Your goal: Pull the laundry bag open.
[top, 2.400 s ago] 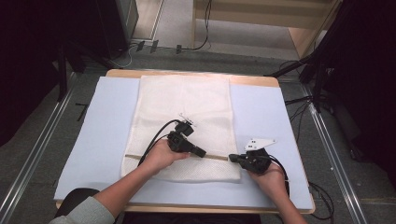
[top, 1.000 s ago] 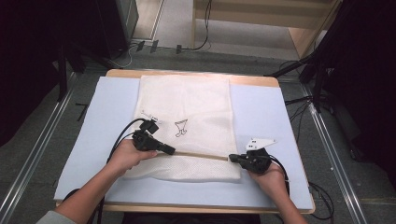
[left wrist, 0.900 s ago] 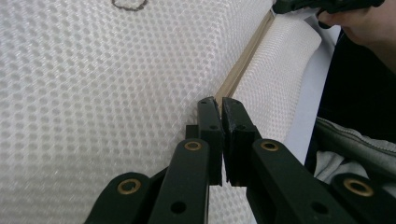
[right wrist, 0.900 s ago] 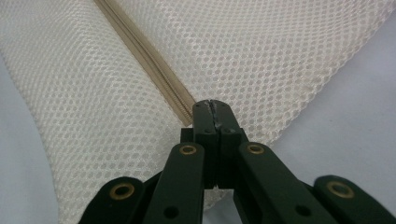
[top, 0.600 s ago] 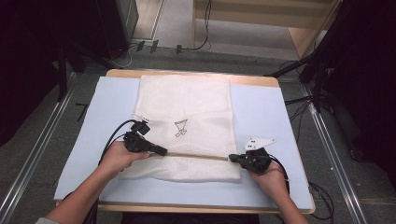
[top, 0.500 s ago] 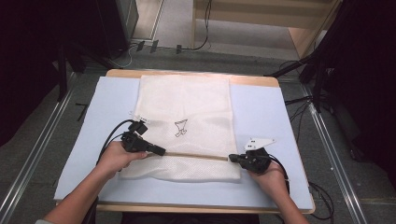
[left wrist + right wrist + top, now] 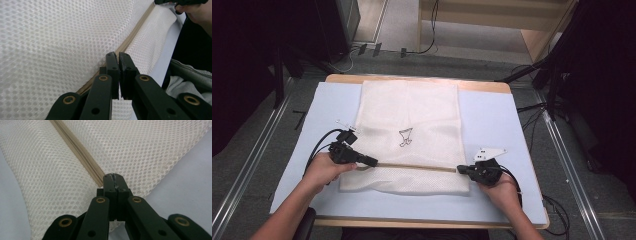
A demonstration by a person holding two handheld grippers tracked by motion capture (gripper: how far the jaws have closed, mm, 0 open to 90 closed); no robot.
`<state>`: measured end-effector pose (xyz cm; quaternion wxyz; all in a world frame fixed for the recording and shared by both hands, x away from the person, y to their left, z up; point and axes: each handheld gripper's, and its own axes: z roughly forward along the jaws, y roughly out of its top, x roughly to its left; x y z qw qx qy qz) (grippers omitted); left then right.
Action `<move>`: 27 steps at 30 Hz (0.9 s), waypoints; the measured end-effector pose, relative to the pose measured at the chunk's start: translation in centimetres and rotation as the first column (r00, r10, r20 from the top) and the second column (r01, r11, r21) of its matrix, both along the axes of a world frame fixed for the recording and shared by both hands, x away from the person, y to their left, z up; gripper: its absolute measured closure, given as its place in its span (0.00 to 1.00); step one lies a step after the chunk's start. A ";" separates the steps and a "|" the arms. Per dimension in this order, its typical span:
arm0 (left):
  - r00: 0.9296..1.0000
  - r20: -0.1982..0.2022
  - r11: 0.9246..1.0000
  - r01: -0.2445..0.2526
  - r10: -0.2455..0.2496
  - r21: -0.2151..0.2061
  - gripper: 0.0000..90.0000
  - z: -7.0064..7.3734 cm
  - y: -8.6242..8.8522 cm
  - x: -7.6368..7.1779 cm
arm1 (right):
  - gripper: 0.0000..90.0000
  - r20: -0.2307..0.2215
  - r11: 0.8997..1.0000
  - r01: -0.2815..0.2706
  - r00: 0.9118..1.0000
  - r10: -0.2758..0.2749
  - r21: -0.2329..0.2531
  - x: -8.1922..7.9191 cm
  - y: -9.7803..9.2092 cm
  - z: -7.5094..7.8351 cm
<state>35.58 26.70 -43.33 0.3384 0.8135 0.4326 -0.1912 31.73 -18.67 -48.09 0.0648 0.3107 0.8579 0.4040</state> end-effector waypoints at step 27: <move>0.969 0.012 0.969 -0.245 0.245 0.028 0.99 -0.5 10.2 -2.8 | 1.00 -0.022 1.000 -0.007 1.000 0.007 0.000 0.3 -0.1 0.1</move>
